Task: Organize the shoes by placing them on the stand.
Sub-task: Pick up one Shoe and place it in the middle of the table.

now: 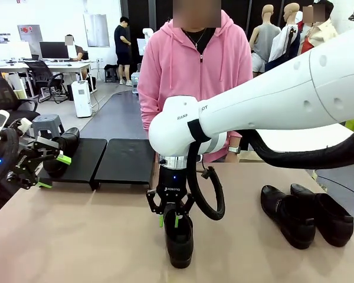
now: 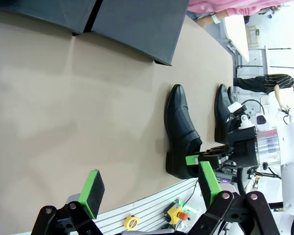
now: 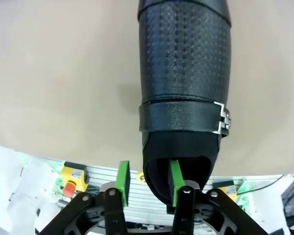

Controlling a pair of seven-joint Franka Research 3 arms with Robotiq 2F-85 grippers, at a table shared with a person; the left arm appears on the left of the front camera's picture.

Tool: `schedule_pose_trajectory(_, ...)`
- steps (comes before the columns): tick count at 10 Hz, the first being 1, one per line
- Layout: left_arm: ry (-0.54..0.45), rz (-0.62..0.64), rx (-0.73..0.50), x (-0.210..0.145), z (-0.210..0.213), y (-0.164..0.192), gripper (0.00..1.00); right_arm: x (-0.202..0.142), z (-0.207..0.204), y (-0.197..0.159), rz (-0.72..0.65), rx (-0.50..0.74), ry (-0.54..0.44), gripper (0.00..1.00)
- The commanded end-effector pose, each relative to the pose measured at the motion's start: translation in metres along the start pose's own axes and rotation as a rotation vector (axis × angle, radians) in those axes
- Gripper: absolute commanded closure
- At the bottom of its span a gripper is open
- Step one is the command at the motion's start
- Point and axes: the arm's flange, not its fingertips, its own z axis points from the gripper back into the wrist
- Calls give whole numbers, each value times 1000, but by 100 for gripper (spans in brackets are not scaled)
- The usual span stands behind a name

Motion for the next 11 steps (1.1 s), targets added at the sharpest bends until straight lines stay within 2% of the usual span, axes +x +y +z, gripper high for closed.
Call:
schedule_pose_trajectory(1, -1, 3, -13, 0, 2, 1, 0, -10, 30, -28, 79, 37, -11, 0)
schedule_pose_trajectory(2, -1, 3, -13, 0, 2, 1, 0, -27, 62, -72, 87, 89, -70, 0)
schedule_pose_trajectory(3, -1, 3, -13, 0, 2, 1, 0, -45, 88, -117, 26, 103, -126, 0)
schedule_pose_trajectory(6, -1, 3, -13, 0, 2, 1, 0, -100, 136, -241, 391, 352, -162, 0)
schedule_pose_trajectory(8, -1, 3, -13, 0, 2, 1, 0, -100, 148, -324, 388, 540, -170, 0)
schedule_pose_trajectory(9, -1, 3, -13, 0, 2, 1, 0, -99, 146, -366, 412, 634, -203, 0)
schedule_pose_trajectory(10, -1, 3, -13, 0, 2, 1, 0, -101, 138, -402, 380, 751, -233, 0)
schedule_pose_trajectory(11, -1, 3, -13, 0, 2, 1, 0, -102, 126, -433, 289, 859, -259, 0)
